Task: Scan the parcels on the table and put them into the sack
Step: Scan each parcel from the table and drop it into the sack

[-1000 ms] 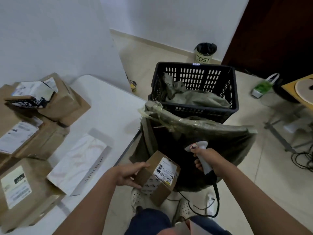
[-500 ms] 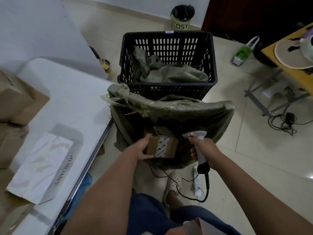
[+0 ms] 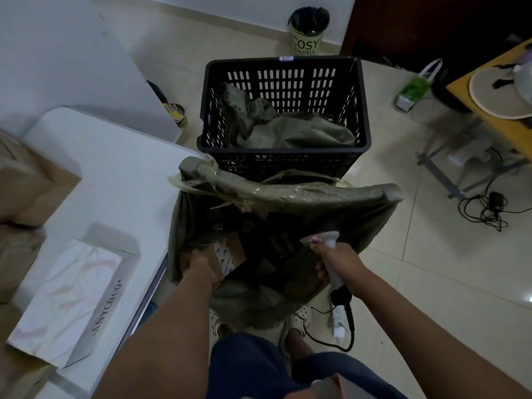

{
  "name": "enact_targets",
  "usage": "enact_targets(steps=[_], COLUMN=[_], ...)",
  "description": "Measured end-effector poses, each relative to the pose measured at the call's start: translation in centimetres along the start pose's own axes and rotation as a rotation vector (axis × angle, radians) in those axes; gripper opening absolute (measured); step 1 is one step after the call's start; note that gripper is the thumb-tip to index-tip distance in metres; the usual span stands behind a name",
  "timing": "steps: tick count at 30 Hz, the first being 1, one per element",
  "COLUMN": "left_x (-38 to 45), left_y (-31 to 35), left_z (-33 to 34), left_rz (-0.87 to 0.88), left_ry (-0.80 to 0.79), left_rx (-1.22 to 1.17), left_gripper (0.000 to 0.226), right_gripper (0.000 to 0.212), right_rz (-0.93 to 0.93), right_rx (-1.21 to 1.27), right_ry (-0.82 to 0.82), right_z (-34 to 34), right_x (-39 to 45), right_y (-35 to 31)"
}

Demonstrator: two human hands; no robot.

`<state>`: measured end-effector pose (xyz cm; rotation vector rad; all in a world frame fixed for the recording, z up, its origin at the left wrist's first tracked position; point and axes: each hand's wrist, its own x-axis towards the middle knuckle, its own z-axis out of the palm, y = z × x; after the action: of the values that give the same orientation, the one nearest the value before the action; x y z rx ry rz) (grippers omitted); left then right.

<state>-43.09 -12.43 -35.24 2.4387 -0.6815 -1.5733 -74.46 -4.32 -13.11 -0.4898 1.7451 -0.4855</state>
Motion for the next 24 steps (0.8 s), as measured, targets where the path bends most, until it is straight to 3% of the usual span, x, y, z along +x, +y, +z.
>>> enact_targets(steps=[1, 2, 3, 8, 13, 16, 24], left_x=[-0.9, -5.2, -9.0, -11.8, -12.3, -13.1, -16.8], left_y=[0.3, 2.2, 3.3, 4.8, 4.2, 3.0, -1.5], left_z=[0.0, -0.3, -0.2, 0.4, -0.5, -2.1, -10.4], left_rz=[-0.083, -0.172, -0.269, -0.151, -0.144, -0.107, 0.033], left_ry=[0.008, 0.008, -0.040, -0.230, -0.353, -0.336, -0.270], left_rx=[-0.224, -0.596, -0.749, -0.588, -0.401, -0.260, -0.241], left_gripper=[0.076, 0.075, 0.075, 0.059, 0.047, 0.048, 0.032], right_gripper=[0.025, 0.025, 0.026, 0.028, 0.029, 0.028, 0.027], right_rz=[-0.002, -0.003, -0.001, 0.012, -0.007, -0.027, -0.139], right_rx=[-0.004, -0.004, -0.002, 0.001, -0.051, -0.062, -0.180], right_ry=[-0.006, -0.010, -0.013, -0.023, -0.052, -0.092, -0.230], right_z=[0.1, 0.2, 0.3, 0.5, 0.9, 1.6, 8.9], right_x=[0.1, 0.2, 0.3, 0.8, 0.3, -0.1, -2.1], right_y=[-0.1, -0.1, -0.1, 0.1, 0.0, -0.5, -4.4])
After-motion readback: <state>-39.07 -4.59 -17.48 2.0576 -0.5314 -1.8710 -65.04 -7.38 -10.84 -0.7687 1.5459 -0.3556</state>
